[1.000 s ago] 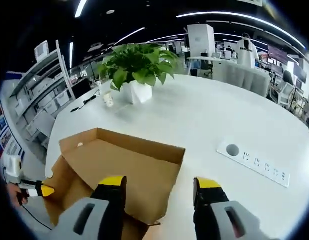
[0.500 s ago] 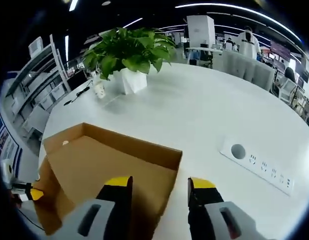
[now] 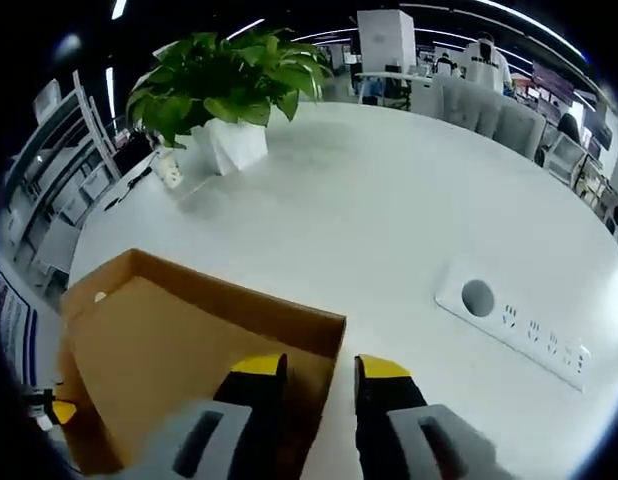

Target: Operate the shoe box by opening the lid, removing the specified soft item, and placing it in the target area until the item is outside and the box remains undamaged.

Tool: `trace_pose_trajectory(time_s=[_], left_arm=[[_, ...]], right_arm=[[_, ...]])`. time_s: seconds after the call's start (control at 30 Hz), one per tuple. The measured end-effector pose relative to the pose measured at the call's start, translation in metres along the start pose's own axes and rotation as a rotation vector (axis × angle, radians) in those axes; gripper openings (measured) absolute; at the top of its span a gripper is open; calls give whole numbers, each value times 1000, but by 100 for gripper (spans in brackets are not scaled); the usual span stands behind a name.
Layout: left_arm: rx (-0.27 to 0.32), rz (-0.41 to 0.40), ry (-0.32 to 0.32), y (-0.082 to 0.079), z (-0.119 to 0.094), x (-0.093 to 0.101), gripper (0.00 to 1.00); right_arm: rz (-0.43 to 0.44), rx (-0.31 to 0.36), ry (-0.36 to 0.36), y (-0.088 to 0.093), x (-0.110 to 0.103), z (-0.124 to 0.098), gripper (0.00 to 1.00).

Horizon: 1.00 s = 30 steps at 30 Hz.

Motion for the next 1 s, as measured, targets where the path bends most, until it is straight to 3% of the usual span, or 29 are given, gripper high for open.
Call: trace_pose_trajectory(time_s=[0.13, 0.23, 0.33, 0.6, 0.83, 1.0], left_arm=[[0, -4, -2, 0, 0, 0, 8], [2, -4, -3, 0, 0, 0, 8], [2, -2, -5, 1, -1, 0, 8], [2, 5, -5, 1, -1, 0, 8], [2, 10, -9, 1, 0, 0, 7], [3, 10, -15, 1, -1, -1, 6]], right_arm=[[-19, -18, 15, 3, -2, 3, 6], [-37, -46, 31, 6, -3, 4, 5], [-72, -48, 36, 6, -4, 3, 4], [-69, -35, 60, 0, -3, -6, 1], [-65, 2, 73, -10, -3, -19, 0], [-58, 67, 72, -21, -7, -36, 0]])
Point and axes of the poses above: the point that each gripper's makers call its tool centre point, and the gripper's own axes: z roughly forward along the fingers, x roughly to its right, y roughly out of its underside, the point moved 5 cm from there along -z, roughly backward along the fingers, and after that the axes turned 1 degree about y, right-handed, at the moved point
